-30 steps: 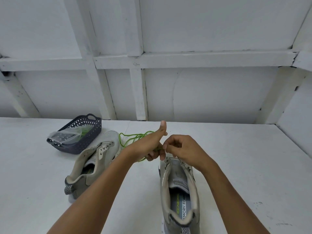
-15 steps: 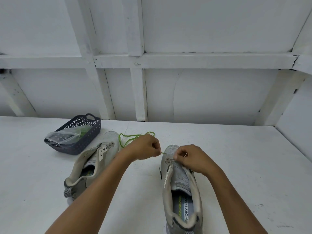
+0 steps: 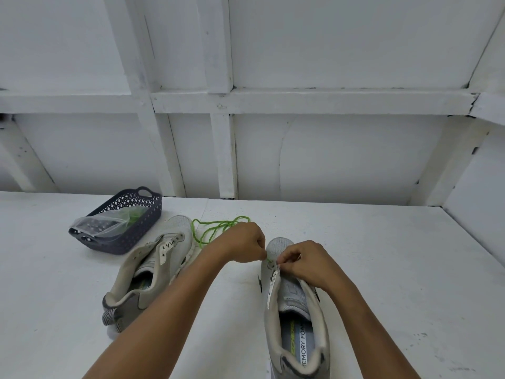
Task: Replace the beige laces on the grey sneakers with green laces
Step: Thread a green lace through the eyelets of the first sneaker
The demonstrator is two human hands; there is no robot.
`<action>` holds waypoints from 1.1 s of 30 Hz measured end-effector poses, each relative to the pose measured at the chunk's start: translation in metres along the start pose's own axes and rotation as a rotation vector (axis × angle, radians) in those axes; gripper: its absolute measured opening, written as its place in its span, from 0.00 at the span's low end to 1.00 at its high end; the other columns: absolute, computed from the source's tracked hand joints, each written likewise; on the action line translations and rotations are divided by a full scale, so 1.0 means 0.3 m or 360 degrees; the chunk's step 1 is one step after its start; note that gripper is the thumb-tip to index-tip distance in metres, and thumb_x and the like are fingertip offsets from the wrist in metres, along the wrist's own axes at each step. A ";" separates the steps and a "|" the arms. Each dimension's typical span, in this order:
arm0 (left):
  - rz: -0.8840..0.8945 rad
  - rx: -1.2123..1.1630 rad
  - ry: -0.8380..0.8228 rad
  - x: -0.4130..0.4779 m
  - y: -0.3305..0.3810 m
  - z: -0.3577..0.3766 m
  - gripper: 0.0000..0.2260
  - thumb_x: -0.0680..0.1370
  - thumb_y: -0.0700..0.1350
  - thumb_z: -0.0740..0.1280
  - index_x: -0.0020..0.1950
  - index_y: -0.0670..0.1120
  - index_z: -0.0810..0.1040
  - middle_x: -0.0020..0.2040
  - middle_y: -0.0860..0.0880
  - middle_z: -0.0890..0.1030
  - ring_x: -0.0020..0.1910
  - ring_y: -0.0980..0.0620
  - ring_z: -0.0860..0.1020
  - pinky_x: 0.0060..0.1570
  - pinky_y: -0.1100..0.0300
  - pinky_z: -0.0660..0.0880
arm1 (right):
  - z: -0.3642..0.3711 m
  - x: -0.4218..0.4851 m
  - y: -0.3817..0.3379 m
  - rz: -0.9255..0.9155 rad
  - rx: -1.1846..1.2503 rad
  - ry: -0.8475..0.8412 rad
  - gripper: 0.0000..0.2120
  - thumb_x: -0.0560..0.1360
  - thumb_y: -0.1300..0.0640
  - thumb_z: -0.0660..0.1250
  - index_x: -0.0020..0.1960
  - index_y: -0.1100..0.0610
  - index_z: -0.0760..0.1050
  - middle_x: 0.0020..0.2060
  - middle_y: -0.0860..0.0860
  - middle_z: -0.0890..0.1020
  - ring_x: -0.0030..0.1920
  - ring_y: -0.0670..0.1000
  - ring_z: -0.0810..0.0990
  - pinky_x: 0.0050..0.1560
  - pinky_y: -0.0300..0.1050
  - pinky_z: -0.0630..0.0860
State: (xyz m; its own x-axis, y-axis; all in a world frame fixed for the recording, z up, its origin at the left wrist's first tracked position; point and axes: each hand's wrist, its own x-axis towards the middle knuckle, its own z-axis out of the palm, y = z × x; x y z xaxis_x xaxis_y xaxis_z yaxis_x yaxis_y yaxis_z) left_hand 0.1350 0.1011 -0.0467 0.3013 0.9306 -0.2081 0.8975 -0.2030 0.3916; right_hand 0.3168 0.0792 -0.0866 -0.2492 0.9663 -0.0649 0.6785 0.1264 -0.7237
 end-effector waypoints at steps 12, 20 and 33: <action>0.0000 0.0192 -0.0034 0.047 0.013 -0.013 0.06 0.73 0.46 0.71 0.39 0.44 0.81 0.41 0.43 0.84 0.37 0.49 0.78 0.36 0.60 0.73 | 0.007 0.024 0.009 -0.0040 -0.0046 -0.0001 0.03 0.71 0.56 0.74 0.41 0.48 0.86 0.37 0.43 0.84 0.41 0.43 0.82 0.48 0.38 0.79; 0.0020 0.0185 -0.0156 0.058 0.017 -0.037 0.07 0.74 0.45 0.70 0.44 0.42 0.84 0.39 0.47 0.82 0.36 0.53 0.77 0.36 0.62 0.73 | 0.007 0.025 0.011 -0.0033 -0.0013 -0.0003 0.04 0.71 0.56 0.74 0.42 0.48 0.86 0.35 0.40 0.83 0.41 0.43 0.82 0.49 0.39 0.80; 0.0005 0.0147 -0.0168 0.074 0.006 -0.024 0.08 0.76 0.45 0.70 0.47 0.41 0.84 0.40 0.47 0.83 0.37 0.52 0.78 0.40 0.58 0.77 | -0.010 0.055 -0.001 0.0010 -0.0048 -0.0126 0.05 0.70 0.60 0.73 0.40 0.51 0.86 0.36 0.45 0.85 0.41 0.45 0.83 0.48 0.40 0.81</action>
State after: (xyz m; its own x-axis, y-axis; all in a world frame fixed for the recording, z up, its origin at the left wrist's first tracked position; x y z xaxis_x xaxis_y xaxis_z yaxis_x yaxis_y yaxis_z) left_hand 0.1410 0.1235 -0.0440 0.3319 0.8937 -0.3018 0.9208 -0.2375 0.3094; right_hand 0.3145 0.0958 -0.0854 -0.2980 0.9464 -0.1244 0.7006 0.1283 -0.7020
